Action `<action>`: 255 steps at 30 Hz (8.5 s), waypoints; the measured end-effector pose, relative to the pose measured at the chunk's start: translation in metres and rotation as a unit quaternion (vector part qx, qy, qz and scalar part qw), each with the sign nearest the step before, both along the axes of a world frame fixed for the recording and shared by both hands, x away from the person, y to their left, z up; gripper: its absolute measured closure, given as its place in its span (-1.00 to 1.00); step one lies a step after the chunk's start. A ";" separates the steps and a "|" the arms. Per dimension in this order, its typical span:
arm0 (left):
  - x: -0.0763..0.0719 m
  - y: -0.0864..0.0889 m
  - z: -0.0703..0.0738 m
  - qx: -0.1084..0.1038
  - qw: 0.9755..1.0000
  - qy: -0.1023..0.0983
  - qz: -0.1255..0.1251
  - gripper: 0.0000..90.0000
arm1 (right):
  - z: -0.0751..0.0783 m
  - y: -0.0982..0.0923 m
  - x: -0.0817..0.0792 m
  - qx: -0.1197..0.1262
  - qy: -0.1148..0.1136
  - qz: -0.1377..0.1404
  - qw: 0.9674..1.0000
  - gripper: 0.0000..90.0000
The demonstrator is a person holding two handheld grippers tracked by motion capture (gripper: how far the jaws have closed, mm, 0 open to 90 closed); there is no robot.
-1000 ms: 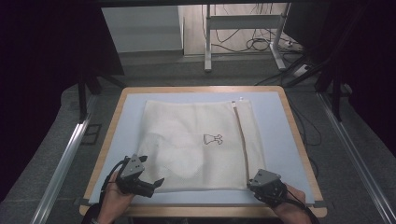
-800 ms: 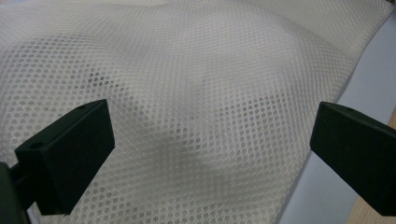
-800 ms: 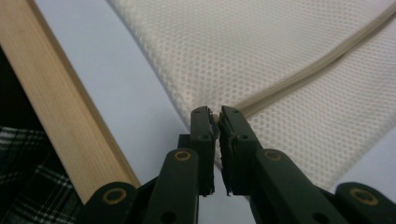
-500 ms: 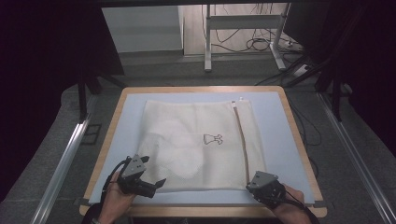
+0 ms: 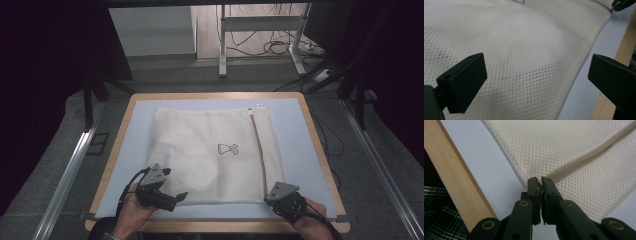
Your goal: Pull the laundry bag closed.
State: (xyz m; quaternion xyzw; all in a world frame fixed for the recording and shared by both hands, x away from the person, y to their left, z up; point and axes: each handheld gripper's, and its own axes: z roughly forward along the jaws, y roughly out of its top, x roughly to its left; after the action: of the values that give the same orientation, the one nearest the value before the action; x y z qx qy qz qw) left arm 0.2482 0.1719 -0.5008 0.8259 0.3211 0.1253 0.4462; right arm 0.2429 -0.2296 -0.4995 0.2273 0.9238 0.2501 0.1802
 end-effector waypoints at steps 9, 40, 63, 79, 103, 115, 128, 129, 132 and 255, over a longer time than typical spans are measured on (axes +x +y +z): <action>0.004 -0.016 0.002 -0.011 1.000 0.000 -0.011 -0.87 | 0.000 -0.001 0.002 0.008 0.012 -0.004 1.000 0.90; 0.021 -0.088 0.001 -0.031 0.993 -0.003 -0.116 -0.62 | -0.001 -0.002 0.005 0.017 0.021 -0.011 1.000 0.88; 0.037 -0.143 -0.011 -0.016 0.983 0.017 -0.183 0.15 | -0.001 -0.001 0.006 0.014 0.024 -0.010 1.000 0.89; 0.041 -0.176 -0.016 0.001 0.980 0.023 -0.196 0.72 | -0.001 -0.002 0.006 0.016 0.026 -0.007 1.000 0.89; 0.042 -0.221 -0.034 0.040 0.977 0.053 -0.204 0.99 | -0.001 -0.002 0.005 0.012 0.023 -0.010 1.000 0.88; 0.037 -0.221 -0.035 0.047 0.977 0.031 -0.206 1.00 | 0.000 -0.002 0.007 0.006 0.019 -0.010 1.000 0.86; 0.037 -0.221 -0.034 0.051 0.976 0.027 -0.212 1.00 | 0.002 -0.001 0.009 0.002 0.013 -0.007 1.000 0.89; 0.037 -0.221 -0.033 0.044 0.975 0.033 -0.215 1.00 | 0.002 -0.001 0.009 0.004 0.015 -0.008 1.000 0.89; 0.037 -0.221 -0.034 0.044 0.975 0.032 -0.214 1.00 | 0.002 -0.001 0.008 0.004 0.016 -0.009 1.000 0.89; 0.030 -0.223 -0.037 0.047 0.975 0.011 -0.217 1.00 | -0.002 -0.007 0.105 0.041 -0.014 -0.062 0.997 0.92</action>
State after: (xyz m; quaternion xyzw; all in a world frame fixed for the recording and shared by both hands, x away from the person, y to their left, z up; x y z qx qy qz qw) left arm 0.2786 -0.0508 -0.5378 0.8974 0.1329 0.0314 0.4195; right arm 0.3474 -0.2363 -0.5020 0.2879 0.8943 0.2792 0.1985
